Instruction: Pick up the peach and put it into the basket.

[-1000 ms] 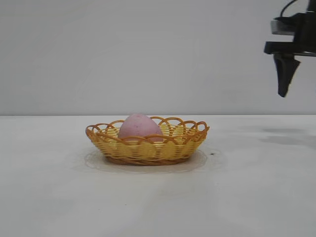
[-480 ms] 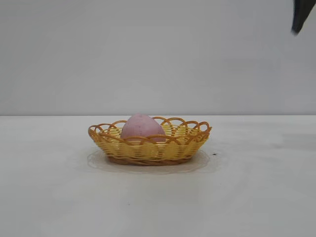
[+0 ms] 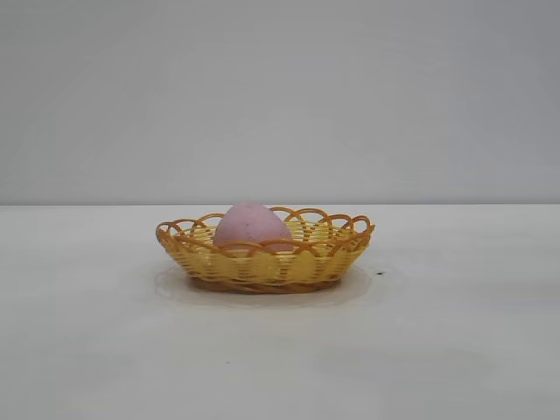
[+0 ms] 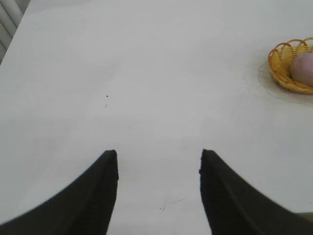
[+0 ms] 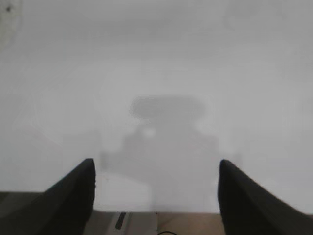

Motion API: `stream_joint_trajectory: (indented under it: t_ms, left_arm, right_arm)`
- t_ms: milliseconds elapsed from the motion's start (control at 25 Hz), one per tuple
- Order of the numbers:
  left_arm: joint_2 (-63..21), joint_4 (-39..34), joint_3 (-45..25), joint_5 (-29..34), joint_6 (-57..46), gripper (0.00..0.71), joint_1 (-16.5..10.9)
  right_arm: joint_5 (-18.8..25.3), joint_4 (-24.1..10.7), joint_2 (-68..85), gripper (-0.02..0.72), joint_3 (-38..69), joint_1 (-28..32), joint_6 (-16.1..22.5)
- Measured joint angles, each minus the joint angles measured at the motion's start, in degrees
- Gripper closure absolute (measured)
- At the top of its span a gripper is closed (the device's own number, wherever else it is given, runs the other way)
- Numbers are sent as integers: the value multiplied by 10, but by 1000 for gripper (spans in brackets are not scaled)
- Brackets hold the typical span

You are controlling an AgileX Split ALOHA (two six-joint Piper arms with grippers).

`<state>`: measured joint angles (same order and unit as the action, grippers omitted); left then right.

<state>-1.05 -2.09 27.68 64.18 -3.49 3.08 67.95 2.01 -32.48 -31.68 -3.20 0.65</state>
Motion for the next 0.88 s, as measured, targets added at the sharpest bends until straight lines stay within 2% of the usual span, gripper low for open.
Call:
stream_joint_trajectory:
  t_ms: [240, 600, 880]
  left_arm:
    - [0, 0, 0, 0, 0, 379, 0]
    - [-1, 0, 0, 0, 0, 379, 0]
    - [-1, 0, 0, 0, 0, 379, 0]
  right_arm:
    - [-29, 0, 130, 210, 32, 0, -6]
    - [-29, 9, 313, 210, 36, 0, -22]
    - [-27, 12, 334, 210, 37, 0, -29]
